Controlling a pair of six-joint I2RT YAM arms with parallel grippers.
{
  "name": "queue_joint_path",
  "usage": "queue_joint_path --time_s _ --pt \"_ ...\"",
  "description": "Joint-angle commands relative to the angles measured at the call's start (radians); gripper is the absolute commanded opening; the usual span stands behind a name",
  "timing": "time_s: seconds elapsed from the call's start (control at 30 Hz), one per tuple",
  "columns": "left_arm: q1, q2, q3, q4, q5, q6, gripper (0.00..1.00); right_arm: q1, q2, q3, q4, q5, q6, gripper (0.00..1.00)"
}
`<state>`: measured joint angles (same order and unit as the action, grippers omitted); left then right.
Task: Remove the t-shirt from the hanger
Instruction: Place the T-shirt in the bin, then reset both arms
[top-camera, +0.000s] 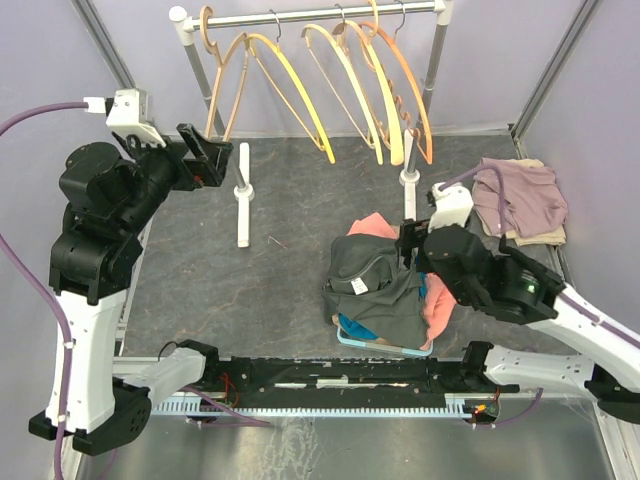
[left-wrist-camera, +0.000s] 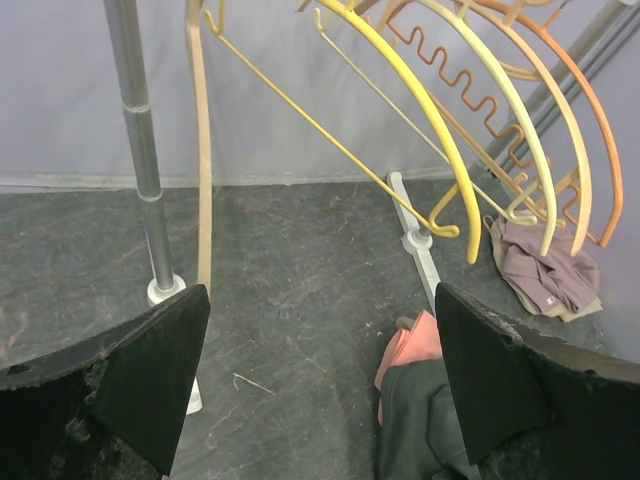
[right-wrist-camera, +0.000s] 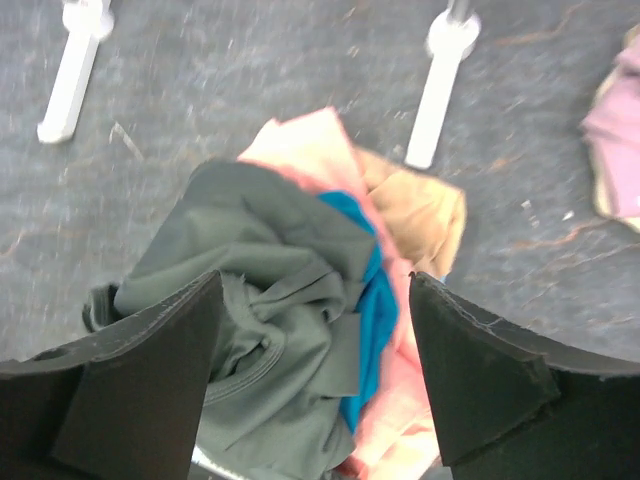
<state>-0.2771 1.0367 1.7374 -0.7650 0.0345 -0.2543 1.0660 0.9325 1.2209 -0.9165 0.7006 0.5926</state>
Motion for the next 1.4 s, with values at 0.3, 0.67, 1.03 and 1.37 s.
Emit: queue_joint_path --time_s 0.3,0.67,1.03,1.37 --pt "-0.001 -0.052 -0.020 0.091 -0.088 -0.026 0.99 -0.066 -0.071 0.164 -0.020 0.508 -0.113 1.00" --pt "0.000 0.049 0.040 0.064 -0.249 0.006 0.99 -0.324 0.068 0.223 0.074 0.381 -0.190 1.00" --pt "0.001 0.158 0.128 0.066 -0.470 0.107 0.99 -0.816 0.232 0.295 0.200 0.003 -0.219 1.00" --pt "0.026 0.236 0.153 0.078 -0.593 0.168 0.99 -0.985 0.353 0.344 0.248 -0.111 -0.203 1.00"
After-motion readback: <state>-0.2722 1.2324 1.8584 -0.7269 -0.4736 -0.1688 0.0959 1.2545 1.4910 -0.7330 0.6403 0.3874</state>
